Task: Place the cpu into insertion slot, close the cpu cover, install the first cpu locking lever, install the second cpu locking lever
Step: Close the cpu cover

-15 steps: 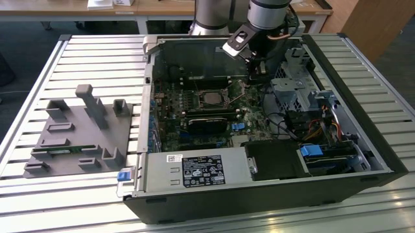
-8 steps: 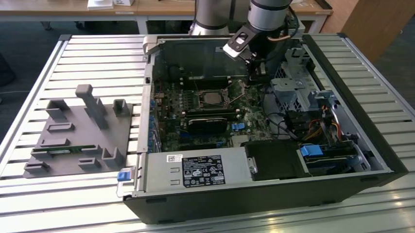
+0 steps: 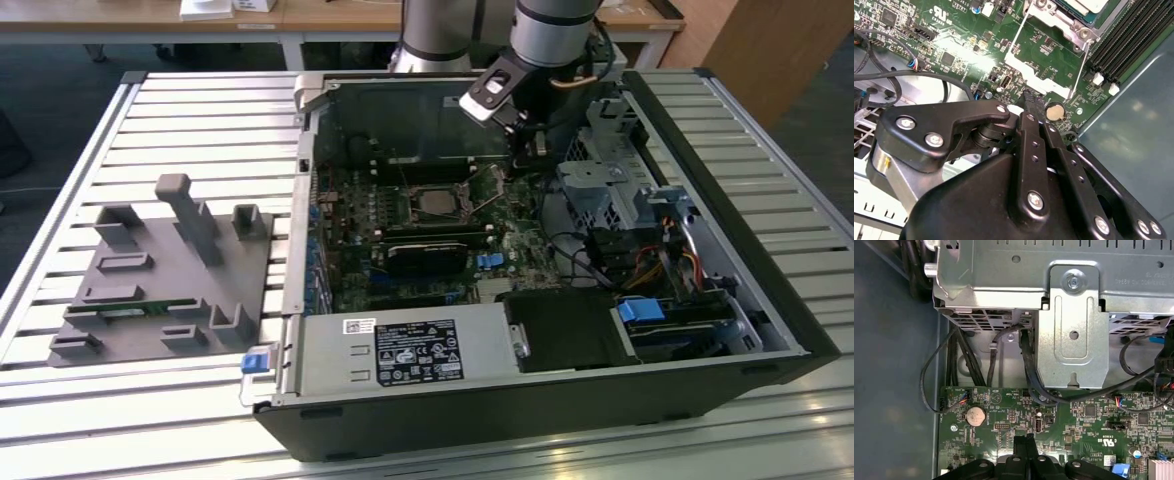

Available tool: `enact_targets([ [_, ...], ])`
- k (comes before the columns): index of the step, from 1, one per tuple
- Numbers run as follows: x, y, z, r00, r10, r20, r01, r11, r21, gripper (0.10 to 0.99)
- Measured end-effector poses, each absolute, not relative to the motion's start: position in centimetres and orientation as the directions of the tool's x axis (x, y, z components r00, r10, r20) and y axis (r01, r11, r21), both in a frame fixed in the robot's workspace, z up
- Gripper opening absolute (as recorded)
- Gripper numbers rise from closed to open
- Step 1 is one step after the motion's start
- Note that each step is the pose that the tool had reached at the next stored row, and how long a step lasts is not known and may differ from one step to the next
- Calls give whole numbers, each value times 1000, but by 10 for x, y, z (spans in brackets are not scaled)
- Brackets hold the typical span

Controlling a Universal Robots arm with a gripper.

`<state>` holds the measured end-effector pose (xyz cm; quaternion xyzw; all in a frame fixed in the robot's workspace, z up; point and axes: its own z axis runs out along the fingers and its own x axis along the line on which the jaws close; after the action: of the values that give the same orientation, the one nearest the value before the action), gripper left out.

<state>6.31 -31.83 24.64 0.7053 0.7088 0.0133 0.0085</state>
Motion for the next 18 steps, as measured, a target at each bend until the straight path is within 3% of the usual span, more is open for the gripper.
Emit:
enact_targets([
  [18,38,-318,245,-5,1000,7,1000,5,30,106],
])
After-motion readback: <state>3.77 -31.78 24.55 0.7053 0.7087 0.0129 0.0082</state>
